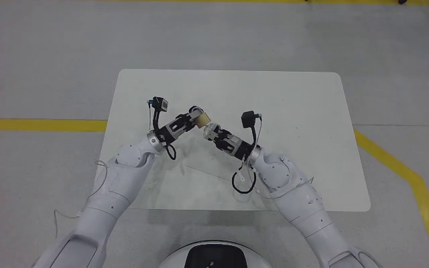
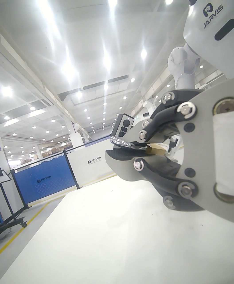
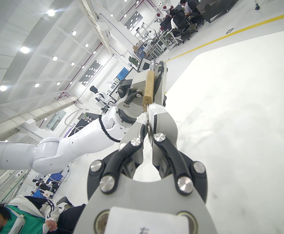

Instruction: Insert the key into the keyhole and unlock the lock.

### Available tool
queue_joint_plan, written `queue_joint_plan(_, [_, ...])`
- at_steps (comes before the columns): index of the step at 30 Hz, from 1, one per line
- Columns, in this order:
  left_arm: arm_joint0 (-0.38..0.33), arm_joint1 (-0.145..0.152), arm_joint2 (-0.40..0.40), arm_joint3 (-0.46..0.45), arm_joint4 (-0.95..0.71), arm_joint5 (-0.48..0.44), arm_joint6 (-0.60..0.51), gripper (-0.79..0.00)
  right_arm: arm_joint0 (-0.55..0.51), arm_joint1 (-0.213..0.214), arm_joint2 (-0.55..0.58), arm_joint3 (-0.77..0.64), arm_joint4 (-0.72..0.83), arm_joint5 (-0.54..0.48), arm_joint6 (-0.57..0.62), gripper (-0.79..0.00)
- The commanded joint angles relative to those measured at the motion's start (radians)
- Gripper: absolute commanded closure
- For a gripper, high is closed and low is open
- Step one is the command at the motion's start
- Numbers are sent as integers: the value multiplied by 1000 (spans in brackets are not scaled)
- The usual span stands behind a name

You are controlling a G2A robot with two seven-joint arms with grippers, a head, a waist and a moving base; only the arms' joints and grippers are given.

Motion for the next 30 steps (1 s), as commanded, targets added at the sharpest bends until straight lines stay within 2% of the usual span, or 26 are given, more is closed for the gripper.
queue_joint_plan(1, [6,0,0,-9,17,0,13,0,1,0,0,0,1,3,2,0])
queue_joint_plan(13, [28,4,-10,-42,78,5,63,0,-2,-1,6,-3,-3,18,-4,0])
queue_joint_plan(17, [30,4,-13,-39,33,38,32,0,-2,-1,7,-2,4,14,-2,0])
queue_joint_plan(20, [26,3,-14,-29,-16,70,-7,0,-1,-2,7,0,7,11,3,-95])
queue_joint_plan(23, [18,3,-17,-13,-51,89,-37,0,0,-2,8,2,11,10,8,-117])
queue_joint_plan(30, [1,-1,-17,16,-92,109,-72,0,2,-2,8,5,23,8,19,-102])
